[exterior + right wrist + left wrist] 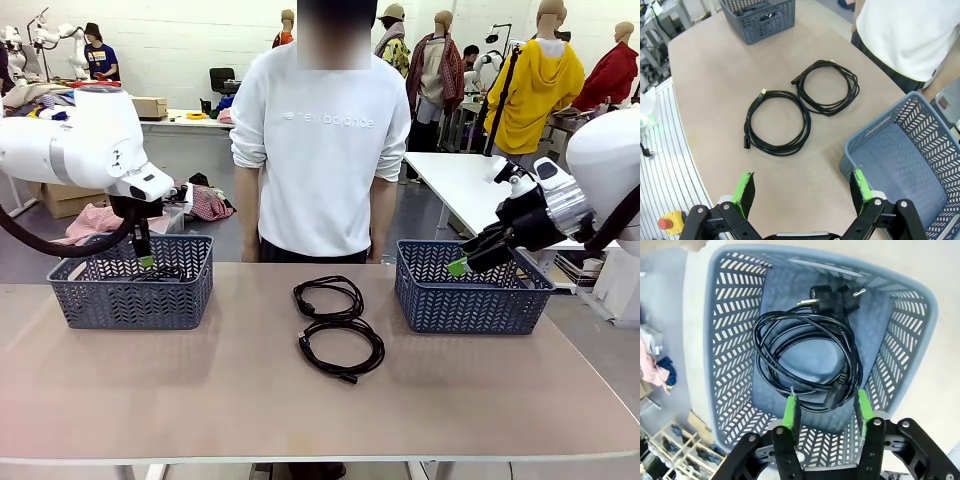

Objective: Organize the cables according to human instructions.
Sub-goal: Pick up a bundle of cables and place it in the basket indicated by the human.

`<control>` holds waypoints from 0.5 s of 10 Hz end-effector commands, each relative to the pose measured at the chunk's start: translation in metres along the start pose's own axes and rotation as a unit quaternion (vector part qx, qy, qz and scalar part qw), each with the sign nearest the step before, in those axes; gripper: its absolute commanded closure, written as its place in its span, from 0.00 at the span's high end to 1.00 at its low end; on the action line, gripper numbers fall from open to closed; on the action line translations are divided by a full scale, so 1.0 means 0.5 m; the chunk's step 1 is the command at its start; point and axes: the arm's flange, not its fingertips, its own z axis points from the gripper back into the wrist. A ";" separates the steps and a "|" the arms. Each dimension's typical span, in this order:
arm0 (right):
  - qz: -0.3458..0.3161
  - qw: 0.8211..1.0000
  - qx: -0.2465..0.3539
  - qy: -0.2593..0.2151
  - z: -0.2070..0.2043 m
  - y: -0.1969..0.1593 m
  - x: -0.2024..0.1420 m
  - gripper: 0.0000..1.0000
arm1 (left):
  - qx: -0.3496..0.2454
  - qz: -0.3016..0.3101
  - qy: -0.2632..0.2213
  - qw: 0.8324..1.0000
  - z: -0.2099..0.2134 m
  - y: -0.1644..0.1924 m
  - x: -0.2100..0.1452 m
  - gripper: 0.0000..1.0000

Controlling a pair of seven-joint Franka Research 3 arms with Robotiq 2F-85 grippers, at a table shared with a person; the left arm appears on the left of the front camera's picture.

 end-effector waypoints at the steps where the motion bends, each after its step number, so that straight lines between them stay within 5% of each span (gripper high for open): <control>1: 0.010 1.000 0.005 -0.015 -0.005 -0.006 0.001 1.00 | -0.003 0.011 -0.002 1.000 0.007 0.003 -0.005 0.92; 2: 0.010 1.000 0.005 -0.015 -0.005 -0.006 0.001 1.00 | -0.010 0.012 -0.004 1.000 0.007 0.004 -0.004 0.78; 3: 0.010 1.000 0.005 -0.015 -0.005 -0.006 0.001 1.00 | -0.012 0.015 -0.004 1.000 0.005 0.005 -0.005 1.00; 5: 0.010 1.000 0.005 -0.015 -0.005 -0.006 0.001 1.00 | -0.017 0.017 -0.003 1.000 -0.001 0.007 -0.004 1.00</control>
